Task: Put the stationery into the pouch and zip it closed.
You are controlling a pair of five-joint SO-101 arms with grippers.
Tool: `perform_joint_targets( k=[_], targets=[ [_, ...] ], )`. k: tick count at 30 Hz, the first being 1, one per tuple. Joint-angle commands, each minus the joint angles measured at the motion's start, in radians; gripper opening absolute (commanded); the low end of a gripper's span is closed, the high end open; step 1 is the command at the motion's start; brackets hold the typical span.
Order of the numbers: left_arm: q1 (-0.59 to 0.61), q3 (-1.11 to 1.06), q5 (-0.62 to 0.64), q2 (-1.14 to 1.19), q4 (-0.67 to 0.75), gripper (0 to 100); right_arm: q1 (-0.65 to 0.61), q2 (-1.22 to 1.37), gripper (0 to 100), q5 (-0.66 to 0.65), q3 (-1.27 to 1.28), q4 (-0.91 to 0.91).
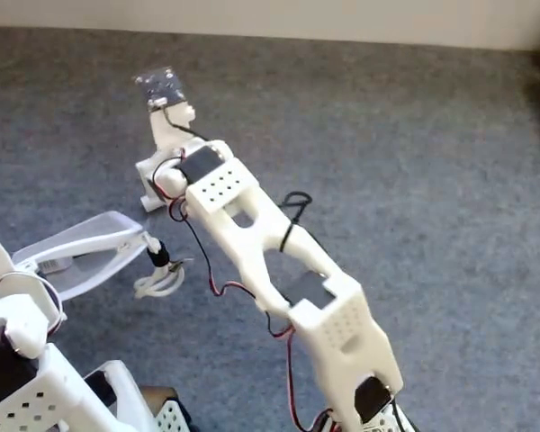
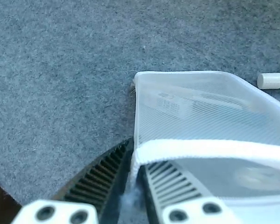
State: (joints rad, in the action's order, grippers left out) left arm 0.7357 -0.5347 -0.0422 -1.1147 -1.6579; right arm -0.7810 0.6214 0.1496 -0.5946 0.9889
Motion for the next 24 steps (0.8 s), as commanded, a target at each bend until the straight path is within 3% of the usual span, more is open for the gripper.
perform_joint_targets(
  k=[1, 15, 24],
  targets=[
    [-0.038, -0.002, -0.006, 0.025, 0.018, 1, 0.016, 0.051, 0.9, -0.078, -0.188, 0.07],
    [-0.041, -0.002, -0.006, 0.025, 0.018, 1, 0.016, 0.435, 1.0, -0.087, -0.572, 0.119],
    [-0.039, -0.002, -0.006, 0.025, 0.018, 1, 0.018, 0.513, 1.0, -0.087, -0.599, 0.157]
  ],
)
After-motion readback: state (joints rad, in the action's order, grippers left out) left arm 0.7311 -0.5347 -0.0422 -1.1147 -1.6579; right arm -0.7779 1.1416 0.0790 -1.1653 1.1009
